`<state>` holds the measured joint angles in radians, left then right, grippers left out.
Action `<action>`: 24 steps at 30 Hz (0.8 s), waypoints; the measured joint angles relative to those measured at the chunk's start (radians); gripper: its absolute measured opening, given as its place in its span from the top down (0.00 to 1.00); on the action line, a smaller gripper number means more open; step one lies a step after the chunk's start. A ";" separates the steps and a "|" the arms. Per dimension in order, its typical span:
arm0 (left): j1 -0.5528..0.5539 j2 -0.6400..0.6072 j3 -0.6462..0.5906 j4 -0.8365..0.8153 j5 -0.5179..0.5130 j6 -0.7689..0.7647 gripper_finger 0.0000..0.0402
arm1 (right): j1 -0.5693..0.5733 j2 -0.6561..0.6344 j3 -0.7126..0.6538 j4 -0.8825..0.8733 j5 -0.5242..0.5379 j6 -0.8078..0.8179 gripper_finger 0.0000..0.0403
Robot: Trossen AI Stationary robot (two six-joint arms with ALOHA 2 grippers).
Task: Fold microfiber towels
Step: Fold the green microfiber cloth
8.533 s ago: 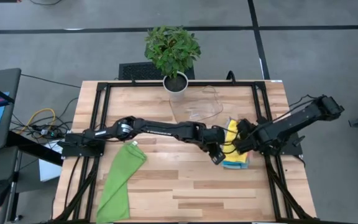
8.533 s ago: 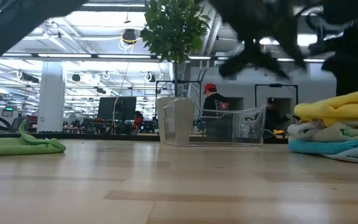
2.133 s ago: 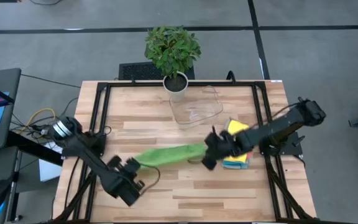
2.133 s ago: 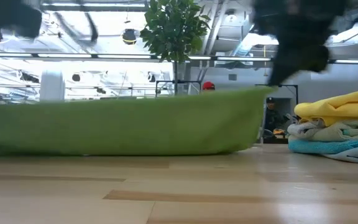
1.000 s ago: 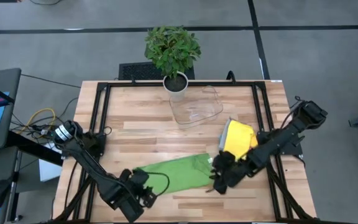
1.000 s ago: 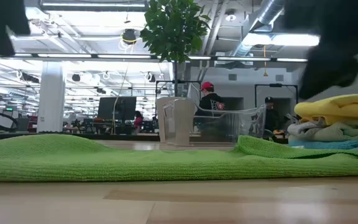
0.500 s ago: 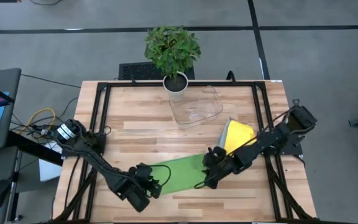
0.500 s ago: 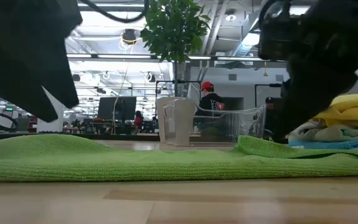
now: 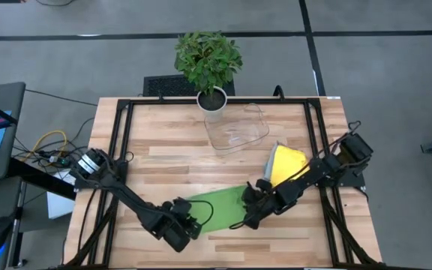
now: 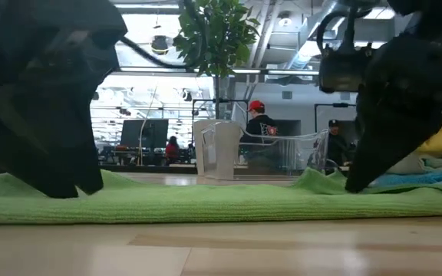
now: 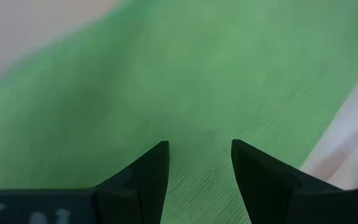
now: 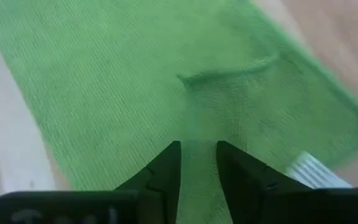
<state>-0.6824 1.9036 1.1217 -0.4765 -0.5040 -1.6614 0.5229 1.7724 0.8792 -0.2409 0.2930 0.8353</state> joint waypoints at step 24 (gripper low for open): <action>-0.016 0.072 0.011 -0.003 -0.017 -0.076 0.59 | 0.084 -0.115 -0.003 -0.088 0.105 -0.193 0.72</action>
<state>-0.6983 1.9755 1.1328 -0.4797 -0.5213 -1.7372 0.6071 1.6576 0.8758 -0.3289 0.3985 0.6422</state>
